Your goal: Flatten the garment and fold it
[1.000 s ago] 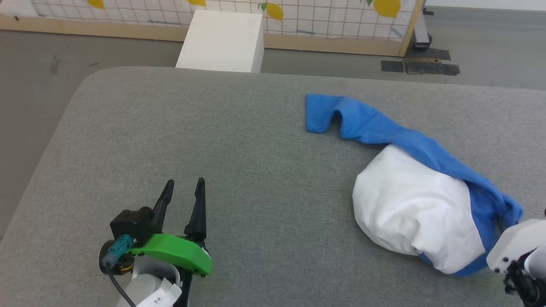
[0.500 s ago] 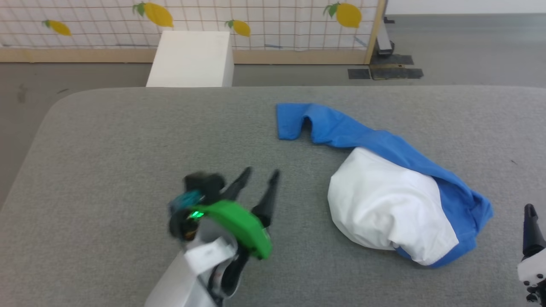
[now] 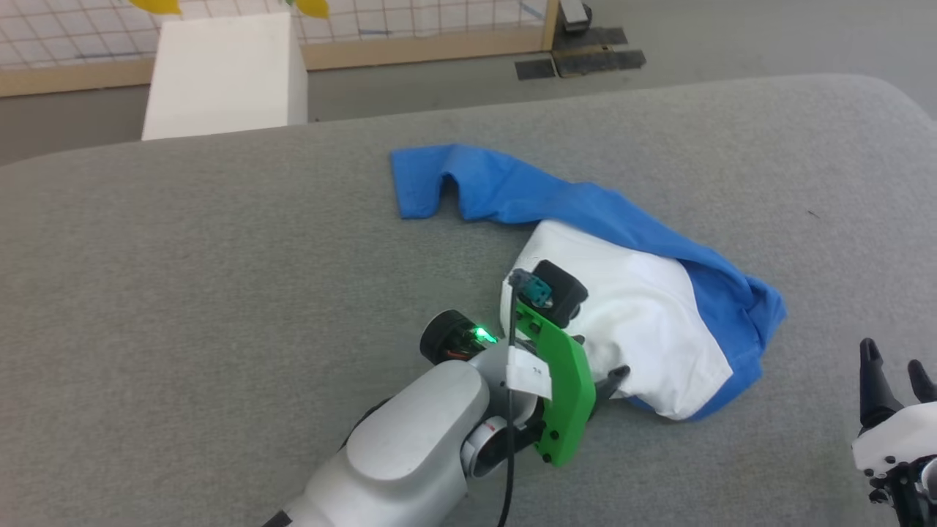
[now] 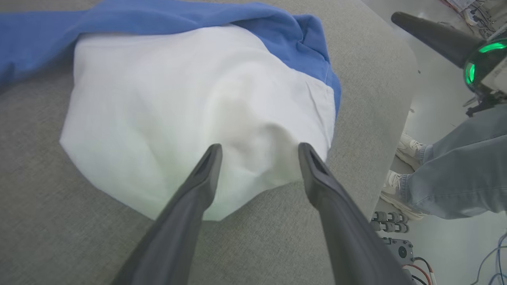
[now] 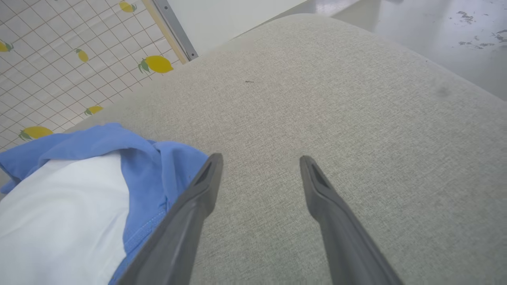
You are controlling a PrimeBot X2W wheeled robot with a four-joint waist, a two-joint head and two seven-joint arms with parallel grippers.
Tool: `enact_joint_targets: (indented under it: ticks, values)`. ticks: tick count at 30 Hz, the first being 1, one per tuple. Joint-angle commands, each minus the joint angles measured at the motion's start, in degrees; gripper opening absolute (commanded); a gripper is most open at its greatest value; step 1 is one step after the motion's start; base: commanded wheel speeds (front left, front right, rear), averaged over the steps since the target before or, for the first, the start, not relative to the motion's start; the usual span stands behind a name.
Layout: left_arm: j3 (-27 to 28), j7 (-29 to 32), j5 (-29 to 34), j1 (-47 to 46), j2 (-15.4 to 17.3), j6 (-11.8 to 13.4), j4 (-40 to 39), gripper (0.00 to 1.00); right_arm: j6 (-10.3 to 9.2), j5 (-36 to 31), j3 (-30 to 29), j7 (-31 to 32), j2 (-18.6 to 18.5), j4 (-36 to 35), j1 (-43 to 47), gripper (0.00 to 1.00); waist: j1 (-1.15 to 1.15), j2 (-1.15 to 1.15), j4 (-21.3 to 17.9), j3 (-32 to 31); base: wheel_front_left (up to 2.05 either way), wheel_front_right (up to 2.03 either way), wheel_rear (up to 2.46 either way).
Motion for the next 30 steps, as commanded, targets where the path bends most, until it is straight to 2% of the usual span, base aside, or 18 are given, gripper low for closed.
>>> enact_joint_targets:
  ticks: [1, 6, 7, 9, 16, 22, 26, 30]
  values:
    - [-0.98, 0.37, -0.96, -1.3, -0.04, 0.25, 0.47, 1.0, -0.08, 0.57, 0.41, -0.76, 0.05, 0.54, -0.92, 1.0, 0.0, 0.0, -2.7, 2.61, 0.0, 0.0, 0.0]
    - [-3.8, 0.29, -0.84, -3.7, -0.04, 2.59, 3.48, 1.0, -0.08, 1.06, 1.31, -1.99, 0.05, 1.99, -1.68, 1.0, 0.0, 0.0, -3.79, 3.75, 0.0, 0.0, 0.0]
    - [-4.16, 0.05, -1.08, -4.02, -0.04, 2.84, 3.94, 0.53, -0.08, 1.11, 1.4, -2.25, 0.05, 2.29, -1.79, 1.0, 0.0, 0.0, -3.87, 3.87, 0.0, 0.0, 0.0]
    - [-4.51, -0.97, -2.01, -4.41, -0.04, 2.85, 4.14, 0.0, -0.08, 1.07, 1.5, -2.65, 0.05, 2.74, -1.85, 1.0, 0.0, 0.0, -3.86, 4.04, 0.0, 0.0, 0.0]
    - [-2.67, -5.5, -9.96, -5.12, -0.04, 2.08, 0.99, 0.0, -0.08, -0.23, 1.18, -3.01, 0.05, 3.86, -1.44, 1.0, 0.0, 0.0, -1.5, 2.97, 0.0, 0.0, 0.0]
    - [5.57, -12.84, -18.13, -4.82, 0.37, 2.96, -2.75, 0.0, -0.08, -1.83, 0.44, -2.29, 0.05, 3.49, -0.54, 1.0, 0.0, 0.0, 3.28, -0.42, 0.0, 0.0, 0.0]
    - [12.71, -17.71, -20.21, -2.02, 4.69, 6.73, -4.27, 0.0, -0.08, -2.35, 0.74, -1.46, 0.05, 2.67, 0.27, 1.0, 0.0, 0.0, 6.93, -2.69, 0.0, 0.0, 0.0]
    - [19.67, -22.01, -21.09, 4.76, 11.41, 14.11, -5.51, 0.0, -0.08, -2.28, 2.05, -0.75, 0.05, 2.08, 0.78, 1.0, 0.0, 0.0, 10.28, -4.03, 0.0, 0.0, 0.0]
